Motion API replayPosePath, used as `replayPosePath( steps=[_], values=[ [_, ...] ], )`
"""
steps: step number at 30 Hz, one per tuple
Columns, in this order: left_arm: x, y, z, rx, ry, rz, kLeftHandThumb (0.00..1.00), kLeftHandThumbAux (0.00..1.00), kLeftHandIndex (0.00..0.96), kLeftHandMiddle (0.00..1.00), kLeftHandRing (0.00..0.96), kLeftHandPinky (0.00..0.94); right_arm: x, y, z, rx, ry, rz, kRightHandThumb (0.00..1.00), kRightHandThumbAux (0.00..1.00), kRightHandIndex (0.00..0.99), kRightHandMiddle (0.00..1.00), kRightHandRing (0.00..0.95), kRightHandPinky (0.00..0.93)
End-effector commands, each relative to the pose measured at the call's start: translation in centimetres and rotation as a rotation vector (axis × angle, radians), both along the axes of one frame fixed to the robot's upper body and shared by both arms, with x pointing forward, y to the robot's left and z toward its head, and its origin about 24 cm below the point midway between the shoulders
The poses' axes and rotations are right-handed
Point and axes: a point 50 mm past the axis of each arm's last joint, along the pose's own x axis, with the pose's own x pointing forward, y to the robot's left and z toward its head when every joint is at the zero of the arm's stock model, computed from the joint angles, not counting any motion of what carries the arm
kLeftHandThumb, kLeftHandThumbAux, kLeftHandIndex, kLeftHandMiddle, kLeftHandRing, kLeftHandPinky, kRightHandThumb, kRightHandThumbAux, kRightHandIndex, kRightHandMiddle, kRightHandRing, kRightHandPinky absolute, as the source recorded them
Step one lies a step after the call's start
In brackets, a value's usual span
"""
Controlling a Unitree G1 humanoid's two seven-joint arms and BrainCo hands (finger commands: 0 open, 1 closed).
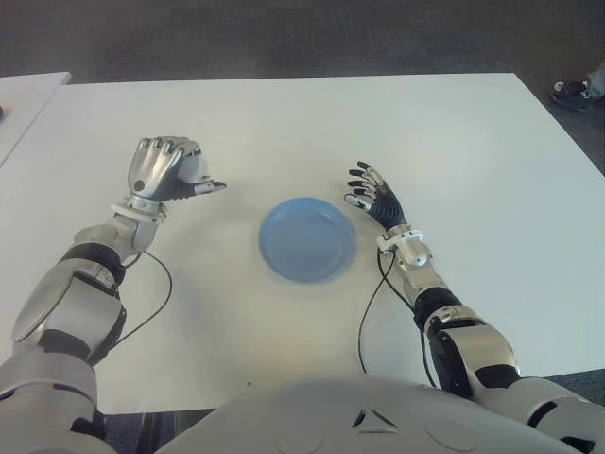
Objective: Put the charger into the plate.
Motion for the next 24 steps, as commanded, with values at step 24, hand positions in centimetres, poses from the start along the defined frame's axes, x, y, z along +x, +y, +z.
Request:
replayPosePath(
  steps=[24],
  values=[
    [-0.1, -10.1, 1.7, 0.132, 0.037, -0.335, 0.190, 0.424, 0.873, 0.909, 0.895, 0.900, -2.0, -0.2, -4.1, 0.041, 0.279, -0.063, 0.092, 0.588, 0.000, 0.036, 0.043, 0.052]
  ],
)
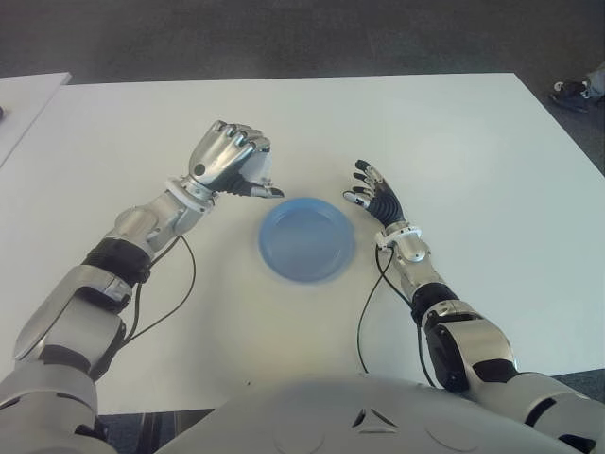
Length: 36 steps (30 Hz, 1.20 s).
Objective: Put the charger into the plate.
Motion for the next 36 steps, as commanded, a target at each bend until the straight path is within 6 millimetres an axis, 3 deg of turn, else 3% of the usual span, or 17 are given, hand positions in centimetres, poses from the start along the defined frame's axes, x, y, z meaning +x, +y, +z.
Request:
replayPosePath(
  steps=[1, 8, 13, 19, 36],
  values=[
    [-0.4, -1.3, -0.9, 0.029, 0.038, -0.025, 0.188, 0.426, 0.872, 0.909, 0.894, 0.899, -2.6, -0.4, -4.0, 0.008, 0.228, -0.044, 0.088, 0.585, 0.000, 0.027, 0.032, 0.041],
    [-0.6, -2.6, -1.0, 0.030, 0.030, -0.060, 0.184, 0.458, 0.872, 0.908, 0.893, 0.899, -2.4, -0.4, -4.1, 0.035, 0.258, -0.079, 0.068, 0.550, 0.000, 0.002, 0.003, 0.004],
    [-1.1, -3.6, -1.0, 0.019, 0.042, -0.089, 0.182, 0.454, 0.871, 0.903, 0.893, 0.899, -2.2, -0.4, -4.0, 0.033, 0.259, -0.084, 0.046, 0.438, 0.000, 0.000, 0.000, 0.000],
    [-1.5, -4.8, -1.6, 0.008, 0.050, -0.114, 0.173, 0.441, 0.870, 0.901, 0.892, 0.898, -2.1, -0.3, -4.0, 0.031, 0.259, -0.080, 0.043, 0.376, 0.000, 0.000, 0.000, 0.000],
    [-2.4, -7.1, -3.0, -0.015, 0.079, -0.172, 0.116, 0.453, 0.861, 0.897, 0.888, 0.889, -2.0, 0.1, -3.9, 0.032, 0.263, -0.065, 0.042, 0.320, 0.000, 0.000, 0.000, 0.000]
  ],
)
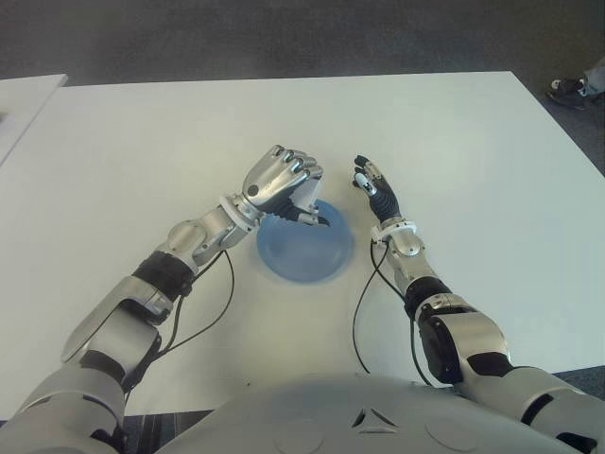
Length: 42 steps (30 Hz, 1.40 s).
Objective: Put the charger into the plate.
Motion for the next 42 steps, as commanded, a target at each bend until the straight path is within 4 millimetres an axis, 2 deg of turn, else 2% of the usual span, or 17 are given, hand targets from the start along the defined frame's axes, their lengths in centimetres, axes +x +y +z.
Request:
replayPosePath(
  steps=[1, 8, 14, 16, 17, 18, 20, 22, 24, 26, 32, 42],
  values=[
    [-0.5, -0.6, -1.0, 0.025, 0.032, -0.013, 0.114, 0.454, 0.861, 0.897, 0.887, 0.889, -2.6, -0.2, -4.0, -0.008, 0.237, -0.016, 0.041, 0.319, 0.000, 0.000, 0.000, 0.000],
    [-1.0, -1.3, -1.3, 0.040, 0.060, -0.023, 0.127, 0.453, 0.858, 0.892, 0.883, 0.884, -2.5, 0.0, -4.0, 0.004, 0.242, -0.011, 0.030, 0.323, 0.000, 0.000, 0.000, 0.000],
    [-1.7, -1.6, -1.8, -0.031, 0.158, -0.045, 0.173, 0.434, 0.826, 0.883, 0.866, 0.861, -2.5, 0.2, -3.9, 0.005, 0.245, -0.004, 0.020, 0.331, 0.000, 0.000, 0.000, 0.000],
    [-1.9, -1.6, -1.8, -0.043, 0.173, -0.049, 0.183, 0.386, 0.720, 0.844, 0.812, 0.791, -2.4, 0.2, -4.0, 0.005, 0.247, -0.002, 0.017, 0.329, 0.000, 0.000, 0.000, 0.000],
    [-2.0, -1.6, -1.8, -0.038, 0.182, -0.052, 0.185, 0.380, 0.705, 0.838, 0.805, 0.781, -2.4, 0.2, -4.0, 0.005, 0.248, -0.002, 0.016, 0.329, 0.000, 0.000, 0.000, 0.000],
    [-2.1, -1.5, -1.8, -0.032, 0.187, -0.053, 0.197, 0.360, 0.578, 0.693, 0.664, 0.651, -2.4, 0.2, -3.9, 0.004, 0.248, -0.003, 0.016, 0.330, 0.000, 0.000, 0.000, 0.000],
    [-2.4, -1.4, -1.8, 0.005, 0.216, -0.055, 0.207, 0.339, 0.424, 0.507, 0.479, 0.478, -2.4, 0.1, -3.9, 0.003, 0.247, -0.004, 0.018, 0.334, 0.000, 0.000, 0.000, 0.000],
    [-2.6, -1.3, -1.8, 0.041, 0.244, -0.054, 0.208, 0.313, 0.226, 0.250, 0.221, 0.229, -2.4, 0.1, -3.9, 0.002, 0.246, -0.006, 0.023, 0.349, 0.000, 0.000, 0.000, 0.000],
    [-2.8, -1.1, -1.7, 0.067, 0.267, -0.053, 0.209, 0.295, 0.131, 0.132, 0.113, 0.120, -2.4, 0.1, -3.9, 0.001, 0.244, -0.008, 0.028, 0.361, 0.000, 0.000, 0.000, 0.000],
    [-3.1, -0.8, -1.4, 0.096, 0.292, -0.052, 0.212, 0.272, 0.058, 0.053, 0.046, 0.049, -2.4, 0.1, -3.9, 0.000, 0.238, -0.012, 0.034, 0.380, 0.000, 0.000, 0.000, 0.000],
    [-3.3, -0.3, 0.0, 0.125, 0.330, -0.050, 0.217, 0.223, 0.007, 0.007, 0.006, 0.006, -2.4, 0.1, -3.7, -0.008, 0.205, -0.022, 0.048, 0.428, 0.000, 0.000, 0.000, 0.000],
    [-3.6, -0.2, 0.5, 0.096, 0.397, -0.051, 0.238, 0.189, 0.000, 0.000, 0.000, 0.000, -2.5, 0.0, -3.7, -0.007, 0.204, -0.014, 0.037, 0.445, 0.000, 0.000, 0.000, 0.000]
  ],
)
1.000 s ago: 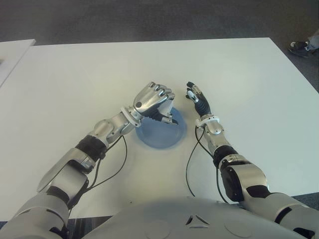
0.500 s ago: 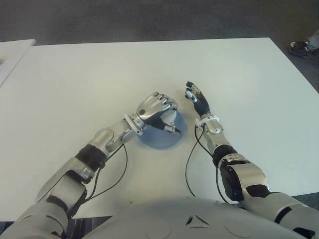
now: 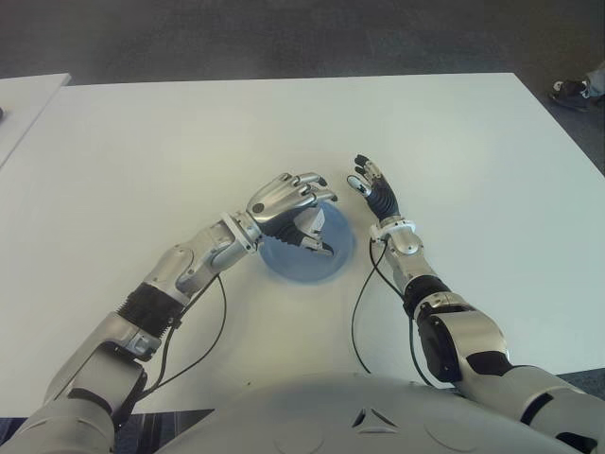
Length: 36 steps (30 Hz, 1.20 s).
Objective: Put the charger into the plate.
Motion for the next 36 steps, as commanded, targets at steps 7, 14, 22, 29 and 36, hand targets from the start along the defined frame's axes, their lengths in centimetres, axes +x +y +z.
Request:
replayPosePath(
  steps=[7, 14, 22, 29, 36],
  values=[
    [-0.27, 0.25, 0.19, -0.037, 0.053, 0.026, 0.219, 0.194, 0.000, 0.000, 0.000, 0.000, -2.66, -0.45, -3.75, -0.010, 0.202, 0.005, 0.024, 0.426, 0.000, 0.000, 0.000, 0.000],
    [-0.36, 0.38, 0.36, -0.067, 0.058, 0.039, 0.181, 0.202, 0.000, 0.000, 0.000, 0.000, -2.78, -0.52, -3.78, -0.011, 0.197, 0.014, 0.004, 0.428, 0.000, 0.000, 0.000, 0.000],
    [-0.28, 0.68, 0.43, -0.070, 0.056, 0.049, 0.168, 0.208, 0.000, 0.000, 0.000, 0.000, -2.90, -0.53, -3.85, -0.005, 0.198, 0.025, 0.000, 0.412, 0.000, 0.000, 0.000, 0.000],
    [-0.23, 0.93, 0.54, -0.065, 0.053, 0.056, 0.169, 0.204, 0.000, 0.000, 0.000, 0.000, -3.03, -0.51, -3.91, -0.009, 0.198, 0.036, 0.000, 0.392, 0.000, 0.000, 0.000, 0.000],
    [-0.17, 1.09, 0.50, -0.062, 0.063, 0.063, 0.148, 0.214, 0.000, 0.000, 0.000, 0.000, -3.08, -0.46, -3.98, -0.005, 0.206, 0.046, 0.001, 0.395, 0.000, 0.000, 0.000, 0.000]
  ],
)
